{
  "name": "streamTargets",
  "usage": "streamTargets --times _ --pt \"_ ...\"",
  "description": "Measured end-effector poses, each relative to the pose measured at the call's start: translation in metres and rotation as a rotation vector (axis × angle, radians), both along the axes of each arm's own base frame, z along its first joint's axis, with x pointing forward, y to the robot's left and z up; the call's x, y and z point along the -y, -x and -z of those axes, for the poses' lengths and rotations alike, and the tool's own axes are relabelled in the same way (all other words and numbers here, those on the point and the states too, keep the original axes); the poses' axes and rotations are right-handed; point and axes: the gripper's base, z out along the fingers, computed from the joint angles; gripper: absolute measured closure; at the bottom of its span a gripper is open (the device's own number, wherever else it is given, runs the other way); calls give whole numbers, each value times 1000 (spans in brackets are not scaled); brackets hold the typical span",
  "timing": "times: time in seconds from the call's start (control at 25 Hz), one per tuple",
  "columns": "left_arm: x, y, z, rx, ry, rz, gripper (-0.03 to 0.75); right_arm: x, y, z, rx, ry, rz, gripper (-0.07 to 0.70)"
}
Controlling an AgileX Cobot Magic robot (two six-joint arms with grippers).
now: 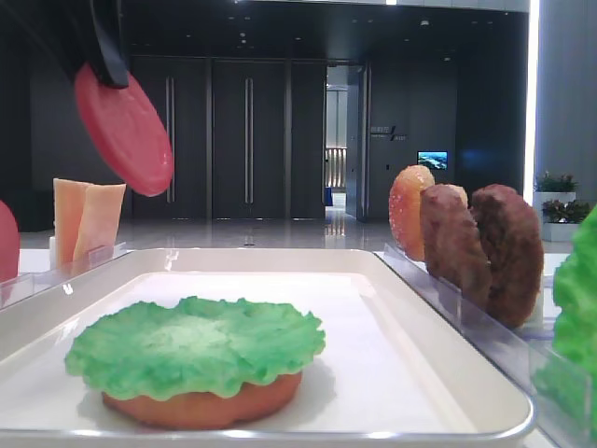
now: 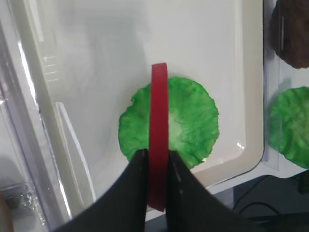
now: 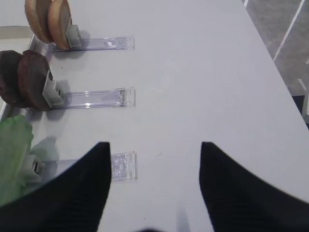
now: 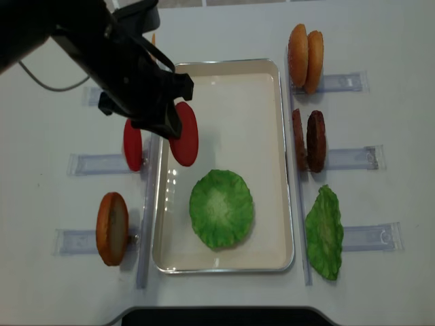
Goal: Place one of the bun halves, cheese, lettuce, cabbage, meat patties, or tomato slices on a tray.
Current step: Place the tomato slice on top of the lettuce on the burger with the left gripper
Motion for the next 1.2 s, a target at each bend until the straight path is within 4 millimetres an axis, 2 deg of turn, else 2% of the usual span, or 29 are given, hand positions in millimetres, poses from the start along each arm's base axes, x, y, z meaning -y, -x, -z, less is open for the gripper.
streamTargets --times 0.2,0.44,0.72,0.88,1.2 --pt "1 13 10 -29 62 41 652 0 0 0 0 0 0 239" --pt "13 22 25 -50 247 85 652 0 0 0 0 0 0 239" --pt "10 35 53 -82 274 71 652 0 0 0 0 0 0 239" --pt "10 35 56 -77 286 57 652 0 0 0 0 0 0 239" --pt "18 27 76 -126 311 55 652 0 0 0 0 0 0 239"
